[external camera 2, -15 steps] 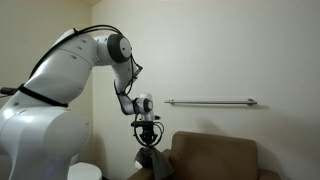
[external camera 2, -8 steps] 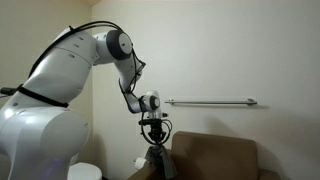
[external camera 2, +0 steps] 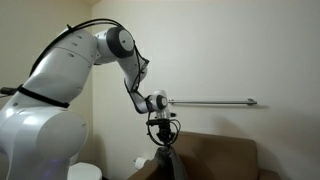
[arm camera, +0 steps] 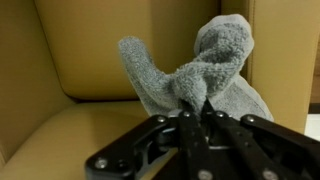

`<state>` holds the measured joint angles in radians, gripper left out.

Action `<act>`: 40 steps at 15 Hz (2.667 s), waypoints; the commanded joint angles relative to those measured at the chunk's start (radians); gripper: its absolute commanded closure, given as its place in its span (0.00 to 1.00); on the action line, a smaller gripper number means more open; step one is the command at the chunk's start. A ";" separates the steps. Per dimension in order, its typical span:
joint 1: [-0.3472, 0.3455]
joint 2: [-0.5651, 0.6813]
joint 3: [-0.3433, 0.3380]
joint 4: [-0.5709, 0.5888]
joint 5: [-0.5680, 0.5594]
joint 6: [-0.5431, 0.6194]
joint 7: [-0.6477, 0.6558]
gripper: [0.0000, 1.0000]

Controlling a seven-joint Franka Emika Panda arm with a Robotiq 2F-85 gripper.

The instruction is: Put the towel on the chair seat

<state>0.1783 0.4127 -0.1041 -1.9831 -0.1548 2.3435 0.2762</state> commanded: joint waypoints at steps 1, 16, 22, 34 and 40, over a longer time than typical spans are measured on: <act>-0.024 -0.050 -0.011 -0.056 -0.046 -0.007 0.043 0.94; -0.157 -0.148 -0.106 -0.237 -0.076 0.118 0.034 0.94; -0.169 -0.130 -0.184 -0.310 -0.174 0.321 0.107 0.94; -0.169 -0.024 -0.197 -0.372 -0.086 0.502 0.095 0.94; -0.159 -0.012 -0.207 -0.374 -0.055 0.497 0.095 0.94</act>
<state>0.0150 0.4098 -0.3020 -2.3359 -0.2341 2.8108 0.3785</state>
